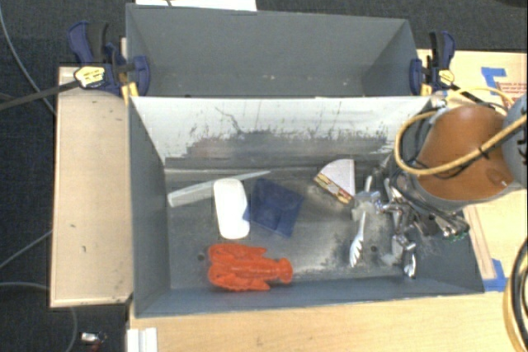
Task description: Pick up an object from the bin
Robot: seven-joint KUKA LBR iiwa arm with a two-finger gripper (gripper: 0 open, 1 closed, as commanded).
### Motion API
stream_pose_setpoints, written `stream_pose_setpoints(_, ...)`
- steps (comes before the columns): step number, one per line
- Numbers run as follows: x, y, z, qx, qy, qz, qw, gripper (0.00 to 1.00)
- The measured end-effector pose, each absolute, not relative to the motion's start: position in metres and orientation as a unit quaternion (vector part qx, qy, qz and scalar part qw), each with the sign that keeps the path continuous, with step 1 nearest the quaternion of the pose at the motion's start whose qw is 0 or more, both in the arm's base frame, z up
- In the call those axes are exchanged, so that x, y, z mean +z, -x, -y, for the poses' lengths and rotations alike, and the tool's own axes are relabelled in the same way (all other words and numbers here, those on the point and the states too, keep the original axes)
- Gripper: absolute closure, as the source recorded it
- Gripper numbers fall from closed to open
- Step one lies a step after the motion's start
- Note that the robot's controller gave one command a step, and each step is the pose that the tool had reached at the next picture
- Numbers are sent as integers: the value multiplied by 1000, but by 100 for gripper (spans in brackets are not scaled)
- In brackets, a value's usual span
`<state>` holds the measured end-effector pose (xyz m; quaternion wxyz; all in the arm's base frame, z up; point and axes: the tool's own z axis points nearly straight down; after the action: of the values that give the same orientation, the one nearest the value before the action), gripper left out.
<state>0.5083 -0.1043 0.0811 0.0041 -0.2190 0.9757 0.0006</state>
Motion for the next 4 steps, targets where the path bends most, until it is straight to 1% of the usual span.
stream_pose_setpoints(1,76,-519,119,1,155,-988,4,0)
stream_pose_setpoints(2,71,-521,102,2,247,-969,7,100)
stream_pose_setpoints(3,70,-520,102,2,246,-969,7,100)
stream_pose_setpoints(4,72,-524,106,2,310,-951,9,100)
